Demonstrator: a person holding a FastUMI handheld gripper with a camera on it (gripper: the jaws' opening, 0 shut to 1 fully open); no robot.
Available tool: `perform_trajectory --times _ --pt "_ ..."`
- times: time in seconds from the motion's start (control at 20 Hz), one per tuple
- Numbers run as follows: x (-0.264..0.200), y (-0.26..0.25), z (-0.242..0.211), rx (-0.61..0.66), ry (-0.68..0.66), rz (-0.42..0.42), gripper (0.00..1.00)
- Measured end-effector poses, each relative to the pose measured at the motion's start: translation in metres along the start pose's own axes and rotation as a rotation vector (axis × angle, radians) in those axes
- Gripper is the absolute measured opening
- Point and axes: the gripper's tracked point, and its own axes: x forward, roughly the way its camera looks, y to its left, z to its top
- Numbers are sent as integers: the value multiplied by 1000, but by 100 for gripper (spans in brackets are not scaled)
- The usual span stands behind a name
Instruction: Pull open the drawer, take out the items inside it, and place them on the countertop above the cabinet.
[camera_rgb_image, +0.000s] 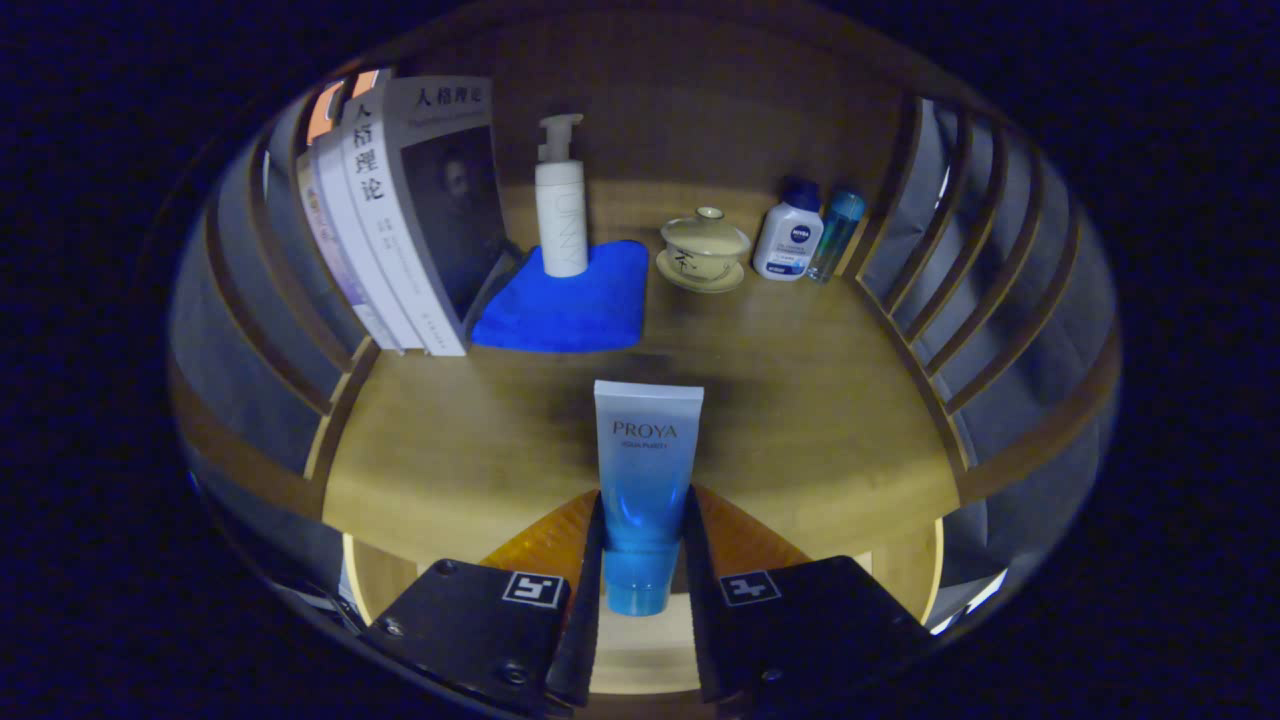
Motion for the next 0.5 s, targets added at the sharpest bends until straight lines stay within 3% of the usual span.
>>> perform_trajectory --times 0.25,0.5 --pt "20 -1 21 0 -22 -26 43" --pt "17 7 16 3 -10 1 51"
